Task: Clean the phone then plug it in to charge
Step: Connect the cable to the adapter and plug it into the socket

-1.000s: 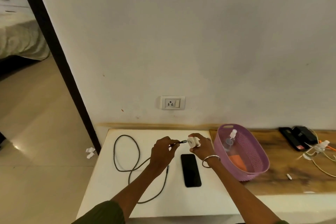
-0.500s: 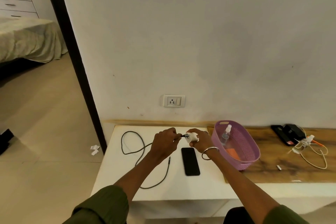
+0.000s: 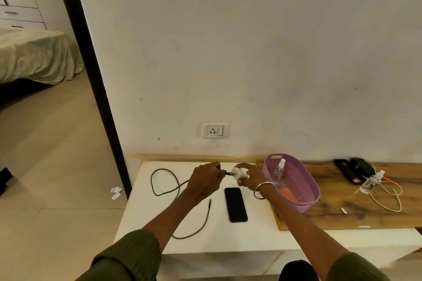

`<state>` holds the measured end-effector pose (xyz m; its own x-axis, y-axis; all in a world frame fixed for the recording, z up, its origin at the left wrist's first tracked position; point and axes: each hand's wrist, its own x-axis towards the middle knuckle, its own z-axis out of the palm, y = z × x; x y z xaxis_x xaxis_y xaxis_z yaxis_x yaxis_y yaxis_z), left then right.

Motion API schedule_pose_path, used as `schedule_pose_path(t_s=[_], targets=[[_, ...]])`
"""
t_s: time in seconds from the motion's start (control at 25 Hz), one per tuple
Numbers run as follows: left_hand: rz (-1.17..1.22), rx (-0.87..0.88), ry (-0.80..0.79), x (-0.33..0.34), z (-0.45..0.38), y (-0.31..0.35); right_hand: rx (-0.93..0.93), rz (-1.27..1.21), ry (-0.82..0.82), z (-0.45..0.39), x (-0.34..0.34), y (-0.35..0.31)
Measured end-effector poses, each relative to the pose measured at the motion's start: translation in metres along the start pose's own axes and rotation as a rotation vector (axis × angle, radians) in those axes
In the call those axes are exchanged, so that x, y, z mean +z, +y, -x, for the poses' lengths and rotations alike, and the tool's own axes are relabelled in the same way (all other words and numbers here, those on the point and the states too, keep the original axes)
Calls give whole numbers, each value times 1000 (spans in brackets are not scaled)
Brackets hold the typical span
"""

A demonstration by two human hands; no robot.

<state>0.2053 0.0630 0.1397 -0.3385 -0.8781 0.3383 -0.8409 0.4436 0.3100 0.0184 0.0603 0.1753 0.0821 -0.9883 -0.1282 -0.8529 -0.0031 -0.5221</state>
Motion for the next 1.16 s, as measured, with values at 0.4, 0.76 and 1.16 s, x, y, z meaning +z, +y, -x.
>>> schedule_pose_path(t_s=[0.4,0.76,1.16], targets=[[-4,-16,-30,-2,2,4,-12,13,-42,3,0,0],[47,-105,-61,-2,-5,12,-19,-10,56,7,1,-2],[136,-135,0,8,-6,3,24,0,77,-5,10,-6]])
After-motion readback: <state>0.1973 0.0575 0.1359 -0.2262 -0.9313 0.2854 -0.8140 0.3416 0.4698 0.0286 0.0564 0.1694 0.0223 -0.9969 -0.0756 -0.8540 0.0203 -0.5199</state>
